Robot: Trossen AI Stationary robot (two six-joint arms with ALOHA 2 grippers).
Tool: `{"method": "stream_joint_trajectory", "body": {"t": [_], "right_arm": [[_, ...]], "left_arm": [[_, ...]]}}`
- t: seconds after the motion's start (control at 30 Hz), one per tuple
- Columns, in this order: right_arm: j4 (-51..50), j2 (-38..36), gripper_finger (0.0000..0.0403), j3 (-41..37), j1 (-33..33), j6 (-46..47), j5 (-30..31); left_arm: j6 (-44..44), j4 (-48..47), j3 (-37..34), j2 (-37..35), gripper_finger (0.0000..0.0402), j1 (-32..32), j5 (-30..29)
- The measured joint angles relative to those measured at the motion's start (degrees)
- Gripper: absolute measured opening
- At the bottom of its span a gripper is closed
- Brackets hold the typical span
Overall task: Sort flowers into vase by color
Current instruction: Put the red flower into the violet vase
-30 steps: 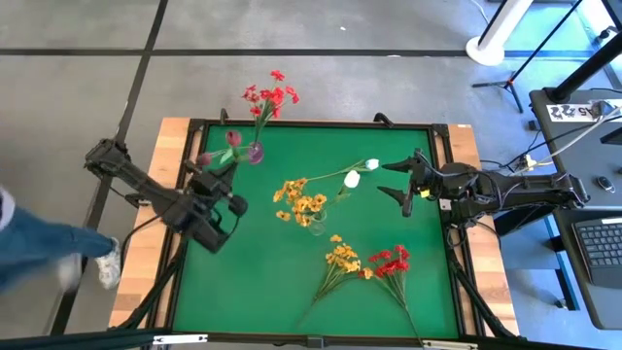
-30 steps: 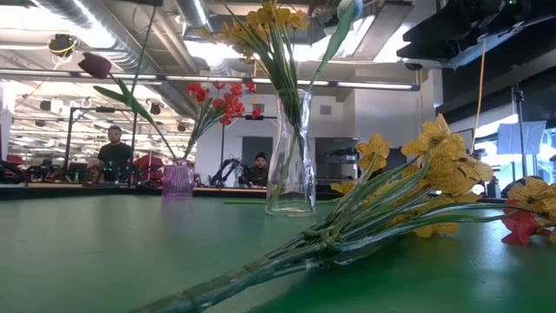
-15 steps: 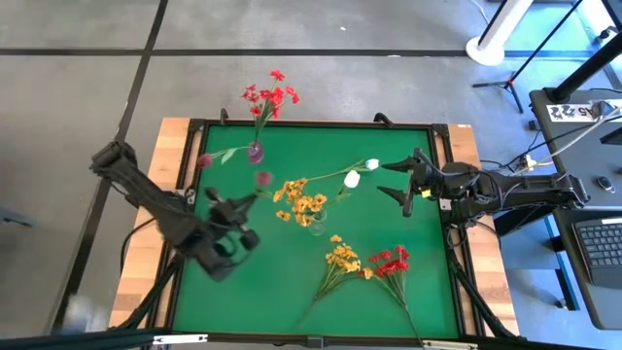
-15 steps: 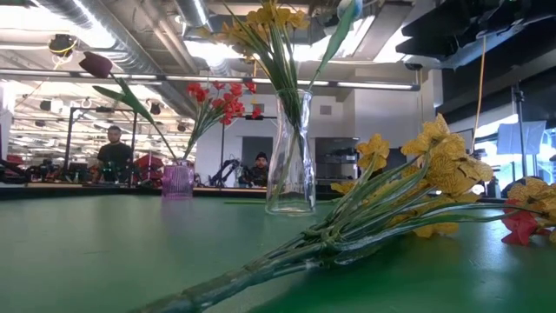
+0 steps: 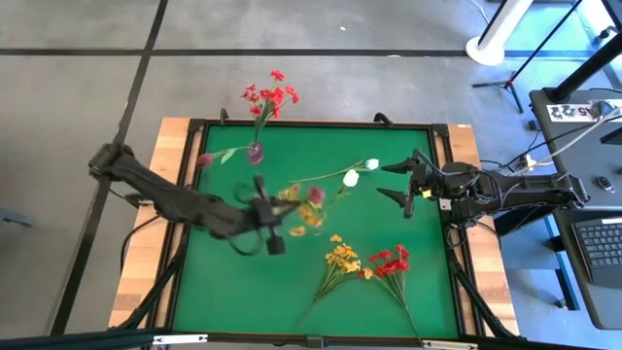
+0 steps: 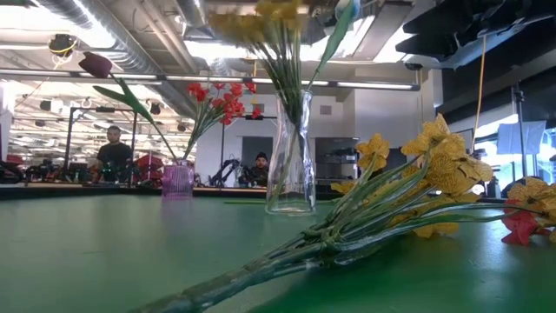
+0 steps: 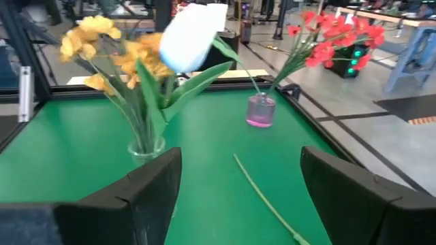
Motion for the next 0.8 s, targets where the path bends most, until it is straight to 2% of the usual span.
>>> {"method": "stream_joint_trajectory", "body": {"t": [0.2, 0.27, 0.4, 0.5, 0.6, 0.7, 0.8], "right_arm": [[-0.1, 0.0, 0.0298, 0.0, 0.0, 0.0, -0.7], [-0.1, 0.0, 0.0298, 0.0, 0.0, 0.0, -0.7], [-0.1, 0.0, 0.0298, 0.0, 0.0, 0.0, -0.7], [-0.1, 0.0, 0.0298, 0.0, 0.0, 0.3, -0.7], [-0.1, 0.0, 0.0298, 0.0, 0.0, 1.1, -0.6], [-0.4, 0.0, 0.0298, 0.0, 0.0, 1.3, -0.7], [-0.5, 0.0, 0.0298, 0.0, 0.0, 1.3, -0.7]], "left_arm": [[4.8, -2.5, -0.2, -11.5, 0.0000, 0.6, 0.4], [6.8, -0.8, -1.2, -15.1, 0.0000, 1.1, 2.9], [10.1, 8.1, -8.2, -22.4, 0.0000, 6.3, 12.6], [10.4, 12.8, -15.4, -27.7, 0.0000, 12.3, 14.5], [11.3, 13.9, -20.5, -33.7, 0.0000, 18.0, 11.9], [14.2, 13.2, -21.5, -40.1, 0.0000, 21.5, 8.5], [18.7, 11.0, -20.6, -45.7, 0.0000, 22.3, -0.2]]}}
